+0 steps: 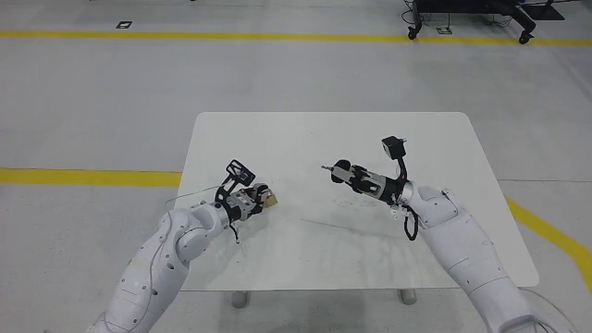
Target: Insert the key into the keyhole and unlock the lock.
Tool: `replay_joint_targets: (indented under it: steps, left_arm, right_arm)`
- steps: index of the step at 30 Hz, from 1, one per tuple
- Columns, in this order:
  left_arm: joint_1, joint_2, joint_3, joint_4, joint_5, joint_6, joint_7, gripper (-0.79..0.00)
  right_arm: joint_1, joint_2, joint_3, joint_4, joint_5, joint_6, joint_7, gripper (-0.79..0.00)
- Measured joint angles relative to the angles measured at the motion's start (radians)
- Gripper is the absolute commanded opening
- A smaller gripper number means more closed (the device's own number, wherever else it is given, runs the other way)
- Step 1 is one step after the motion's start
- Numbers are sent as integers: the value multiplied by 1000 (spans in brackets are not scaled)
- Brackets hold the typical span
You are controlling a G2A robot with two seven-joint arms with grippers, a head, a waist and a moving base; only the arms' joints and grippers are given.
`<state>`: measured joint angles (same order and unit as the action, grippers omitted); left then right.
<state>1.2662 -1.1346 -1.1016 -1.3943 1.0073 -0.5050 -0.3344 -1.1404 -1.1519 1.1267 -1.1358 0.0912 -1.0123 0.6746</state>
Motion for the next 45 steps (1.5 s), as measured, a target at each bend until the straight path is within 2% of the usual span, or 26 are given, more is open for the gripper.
replay_joint_targets:
  steps: [9, 12, 15, 17, 19, 22, 25, 33, 36, 38, 41, 43, 45]
  left_arm:
    - [0, 0, 0, 1, 5, 18, -2, -785]
    - [2, -3, -12, 15, -73, 3, 9, -785]
    - [-23, -9, -28, 72, -227, -48, 22, -785]
    - [-50, -15, -29, 135, -380, -120, -11, -785]
    - [-89, -23, -25, 218, -598, -204, -93, -785]
    - [-171, -34, -15, 349, -945, -261, -263, -785]
    - [-190, -36, -13, 385, -1115, -264, -325, -785]
    - [-186, -36, -13, 378, -1051, -262, -297, -785]
    - [-161, -49, 6, 359, -1142, -183, -279, -785]
    - [-158, -65, 28, 357, -1325, -60, -349, -785]
    - [-206, -81, 56, 417, -1585, 153, -455, -785]
    - [-239, -96, 89, 444, -1643, 269, -447, -785]
    - [-260, -109, 116, 453, -1621, 338, -430, -785]
  right_arm:
    - [0, 0, 0, 0, 0, 0, 0, -785]
    - [0, 0, 0, 0, 0, 0, 0, -785]
    - [0, 0, 0, 0, 0, 0, 0, -785]
    - [0, 0, 0, 0, 0, 0, 0, -785]
    - [0, 0, 0, 0, 0, 0, 0, -785]
    - [0, 0, 0, 0, 0, 0, 0, -785]
    - [0, 0, 0, 0, 0, 0, 0, -785]
    - [-1, 0, -1, -1, -1, 1, -1, -785]
    - [-11, -5, -17, -36, -16, 27, -25, -785]
    - [-15, -9, -34, -47, -14, 26, -41, -785]
    - [-12, -16, -59, -33, 25, 16, -60, -785]
    - [-6, -20, -66, -7, 98, 15, -72, -785]
    - [2, -20, -60, 17, 146, 14, -75, -785]
